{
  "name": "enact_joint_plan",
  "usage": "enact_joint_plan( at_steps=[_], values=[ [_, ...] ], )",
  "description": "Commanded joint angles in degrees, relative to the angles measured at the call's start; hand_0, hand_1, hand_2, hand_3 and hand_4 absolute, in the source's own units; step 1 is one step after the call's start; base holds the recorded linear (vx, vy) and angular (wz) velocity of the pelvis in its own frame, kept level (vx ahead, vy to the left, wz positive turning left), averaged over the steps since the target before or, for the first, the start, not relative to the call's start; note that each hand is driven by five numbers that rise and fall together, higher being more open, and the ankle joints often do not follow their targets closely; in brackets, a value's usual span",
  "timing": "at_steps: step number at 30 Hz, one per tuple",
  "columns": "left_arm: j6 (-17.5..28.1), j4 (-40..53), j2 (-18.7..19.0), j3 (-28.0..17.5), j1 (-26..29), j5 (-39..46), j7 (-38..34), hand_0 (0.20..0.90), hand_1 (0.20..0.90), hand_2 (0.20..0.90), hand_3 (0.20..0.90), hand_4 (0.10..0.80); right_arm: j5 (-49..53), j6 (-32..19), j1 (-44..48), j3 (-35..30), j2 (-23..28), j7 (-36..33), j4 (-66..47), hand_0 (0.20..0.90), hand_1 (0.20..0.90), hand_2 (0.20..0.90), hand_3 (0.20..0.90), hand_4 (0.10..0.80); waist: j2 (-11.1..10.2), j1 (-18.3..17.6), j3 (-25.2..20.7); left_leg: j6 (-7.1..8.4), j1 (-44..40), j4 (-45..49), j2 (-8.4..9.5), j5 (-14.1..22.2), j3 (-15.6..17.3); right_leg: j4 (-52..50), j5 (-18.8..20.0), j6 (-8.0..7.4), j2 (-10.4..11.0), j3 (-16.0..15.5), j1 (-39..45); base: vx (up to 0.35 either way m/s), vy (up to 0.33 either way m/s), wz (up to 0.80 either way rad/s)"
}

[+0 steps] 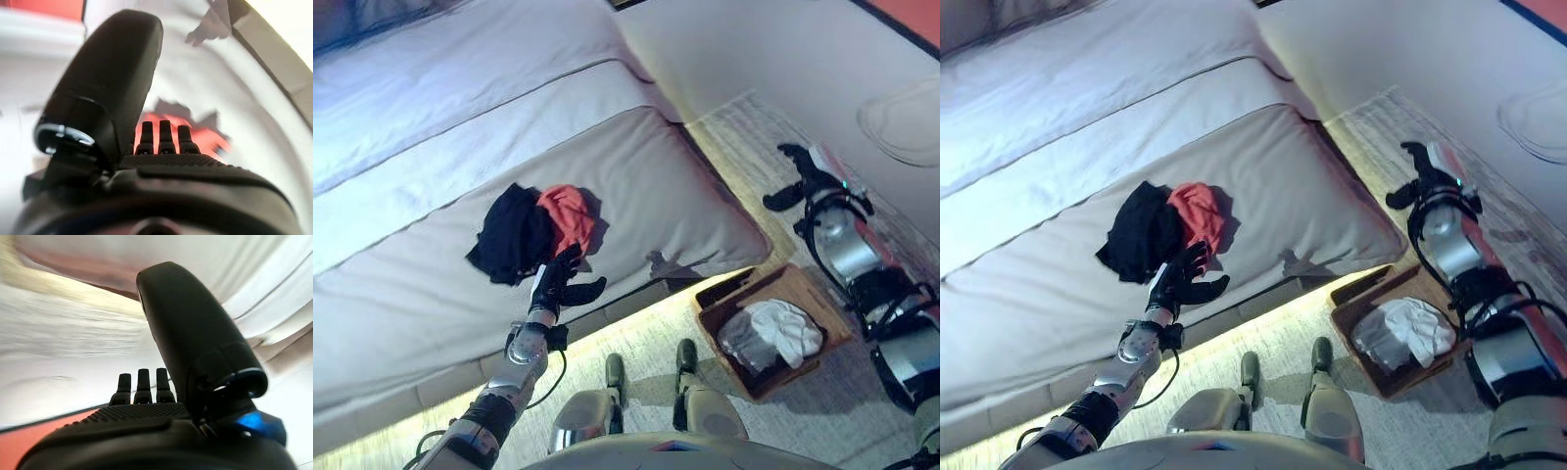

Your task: Pick up the clothes from the bed and place them into the basket

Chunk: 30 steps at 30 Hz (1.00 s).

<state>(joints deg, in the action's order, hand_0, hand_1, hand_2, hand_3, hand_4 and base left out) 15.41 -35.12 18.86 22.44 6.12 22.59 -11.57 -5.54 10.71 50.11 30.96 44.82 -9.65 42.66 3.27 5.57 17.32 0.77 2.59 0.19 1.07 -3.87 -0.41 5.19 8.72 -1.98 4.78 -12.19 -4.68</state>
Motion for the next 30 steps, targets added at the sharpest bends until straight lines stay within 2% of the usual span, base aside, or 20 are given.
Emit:
enact_joint_plan(
  at_steps=[1,4,6,7,10,15,21,30],
  values=[
    [6.8,3.0,4.0,-0.2,1.1,1.7,0.8,0.9,0.9,0.9,0.9,0.8,1.4,-2.4,15.1,5.1,2.8,-2.1,0.3,0.9,0.9,0.9,0.9,0.8,-2.5,5.0,2.5,0.88,5.2,7.5,1.73,4.4,-3.7,-13.4,-9.9,2.1,1.5,-2.4,-0.6,-0.08,0.028,0.61],
    [8.4,4.6,5.0,-0.1,-0.3,5.5,4.1,0.9,0.9,0.9,0.9,0.8,2.2,0.5,23.4,9.8,2.6,-2.6,1.6,0.9,0.9,0.9,0.9,0.8,-0.9,8.8,6.4,0.51,10.7,12.0,2.95,4.2,-6.2,-19.8,-12.5,3.35,2.3,-6.0,-5.3,-0.167,0.039,0.66],
    [9.3,5.6,5.5,0.0,-1.2,6.2,3.9,0.9,0.9,0.9,0.9,0.8,1.9,2.0,26.7,10.9,2.2,-2.4,2.0,0.9,0.9,0.9,0.9,0.8,-0.3,10.3,7.9,0.29,13.8,14.5,3.72,3.9,-7.4,-23.2,-13.5,3.66,2.7,-7.1,-8.1,-0.117,0.012,0.48],
    [9.5,6.3,5.6,0.0,-1.8,5.9,4.0,0.9,0.9,0.9,0.9,0.8,1.8,2.9,28.1,11.7,1.9,-2.7,1.9,0.9,0.9,0.9,0.9,0.8,-0.1,11.2,8.8,0.38,14.7,16.0,3.99,5.1,-8.0,-25.4,-15.4,3.58,2.7,-7.0,-9.0,-0.062,0.003,0.52],
    [9.6,8.2,5.8,0.6,-2.4,5.7,3.3,0.9,0.9,0.9,0.9,0.8,1.7,6.2,32.1,12.7,0.1,-2.9,2.7,0.9,0.9,0.9,0.9,0.8,1.0,13.1,11.6,-0.21,19.3,20.3,5.27,5.2,-8.9,-30.9,-17.1,4.39,3.7,-8.6,-12.7,-0.087,0.035,0.34],
    [10.7,11.4,6.9,0.9,-3.5,6.2,3.7,0.9,0.9,0.9,0.9,0.8,3.2,7.8,34.8,12.9,-1.5,-4.5,5.6,0.9,0.9,0.9,0.9,0.8,1.6,15.3,12.5,-1.47,26.3,25.2,7.17,6.4,-9.7,-36.5,-18.2,4.63,5.0,-10.0,-18.8,-0.044,0.019,0.44],
    [11.7,17.1,8.7,0.5,-5.2,9.3,3.7,0.9,0.9,0.9,0.9,0.8,5.4,8.7,35.5,11.6,-3.1,-5.7,5.9,0.9,0.9,0.9,0.9,0.8,1.4,16.4,12.5,-2.74,35.3,33.6,8.28,8.9,-9.2,-44.2,-19.2,4.5,6.2,-10.0,-27.2,-0.029,0.035,0.2],
    [11.8,22.9,9.9,-0.9,-5.8,11.0,1.4,0.9,0.9,0.9,0.9,0.8,3.5,10.5,34.5,12.1,-4.0,0.0,8.4,0.9,0.9,0.9,0.9,0.8,1.8,17.0,12.5,-4.22,44.0,44.6,8.81,13.2,-8.2,-54.2,-22.2,4.59,7.1,-8.5,-35.9,0.001,0.005,0.01]
  ],
)
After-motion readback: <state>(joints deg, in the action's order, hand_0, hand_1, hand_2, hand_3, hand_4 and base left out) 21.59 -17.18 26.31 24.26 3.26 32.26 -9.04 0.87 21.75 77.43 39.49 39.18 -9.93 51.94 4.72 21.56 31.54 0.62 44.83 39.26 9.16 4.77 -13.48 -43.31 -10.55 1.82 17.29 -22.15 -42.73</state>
